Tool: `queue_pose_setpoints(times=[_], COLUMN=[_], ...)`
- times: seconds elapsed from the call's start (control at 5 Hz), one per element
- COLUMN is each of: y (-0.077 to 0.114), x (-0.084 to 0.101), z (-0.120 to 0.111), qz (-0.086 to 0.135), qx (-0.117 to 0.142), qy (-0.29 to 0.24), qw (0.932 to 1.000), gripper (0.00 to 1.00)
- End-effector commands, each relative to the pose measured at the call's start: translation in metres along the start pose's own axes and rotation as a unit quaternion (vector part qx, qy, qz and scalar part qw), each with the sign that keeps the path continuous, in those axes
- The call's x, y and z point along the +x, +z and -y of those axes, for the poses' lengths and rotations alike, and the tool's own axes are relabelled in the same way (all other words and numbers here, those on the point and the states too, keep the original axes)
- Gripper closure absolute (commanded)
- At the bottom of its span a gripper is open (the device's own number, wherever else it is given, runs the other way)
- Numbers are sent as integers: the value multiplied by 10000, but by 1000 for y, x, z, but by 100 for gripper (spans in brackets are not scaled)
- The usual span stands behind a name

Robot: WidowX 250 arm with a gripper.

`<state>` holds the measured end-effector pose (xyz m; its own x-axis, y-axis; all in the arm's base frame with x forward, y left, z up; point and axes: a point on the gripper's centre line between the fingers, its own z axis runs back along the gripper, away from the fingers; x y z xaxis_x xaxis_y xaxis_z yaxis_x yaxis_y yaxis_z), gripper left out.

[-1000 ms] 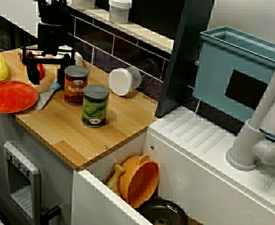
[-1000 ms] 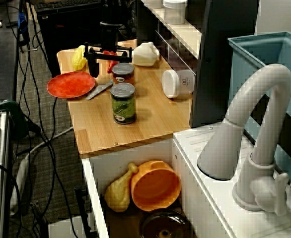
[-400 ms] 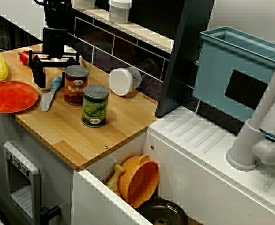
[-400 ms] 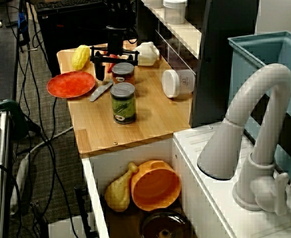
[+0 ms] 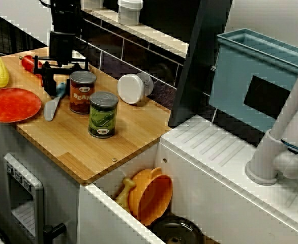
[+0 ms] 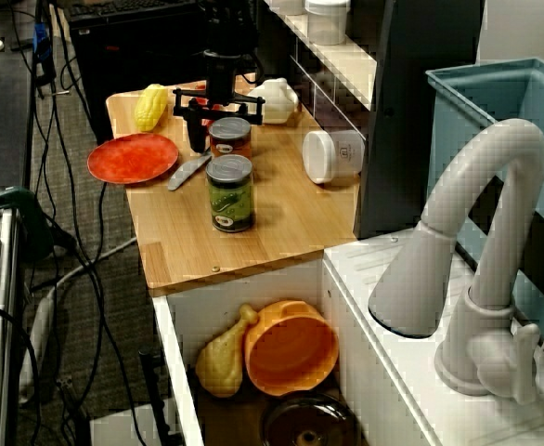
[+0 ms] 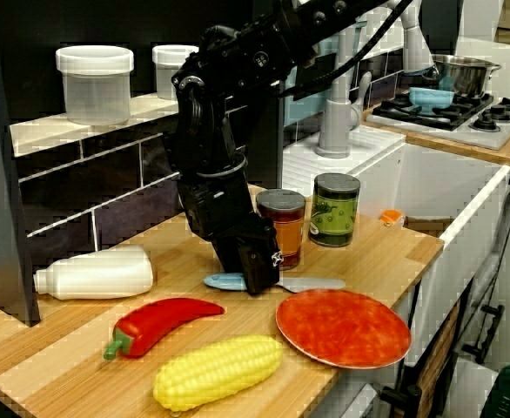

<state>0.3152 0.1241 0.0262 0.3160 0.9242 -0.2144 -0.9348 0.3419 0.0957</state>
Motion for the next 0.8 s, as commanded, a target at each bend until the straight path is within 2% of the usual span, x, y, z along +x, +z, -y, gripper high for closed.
queue_pose_setpoints(times=[0.0, 0.6], y=[14, 25], x=[2, -2], z=[2, -10], qz=[138, 89], qx=[-143, -209], qy=[-55, -127], qw=[9998, 9997], gripper=[100, 100])
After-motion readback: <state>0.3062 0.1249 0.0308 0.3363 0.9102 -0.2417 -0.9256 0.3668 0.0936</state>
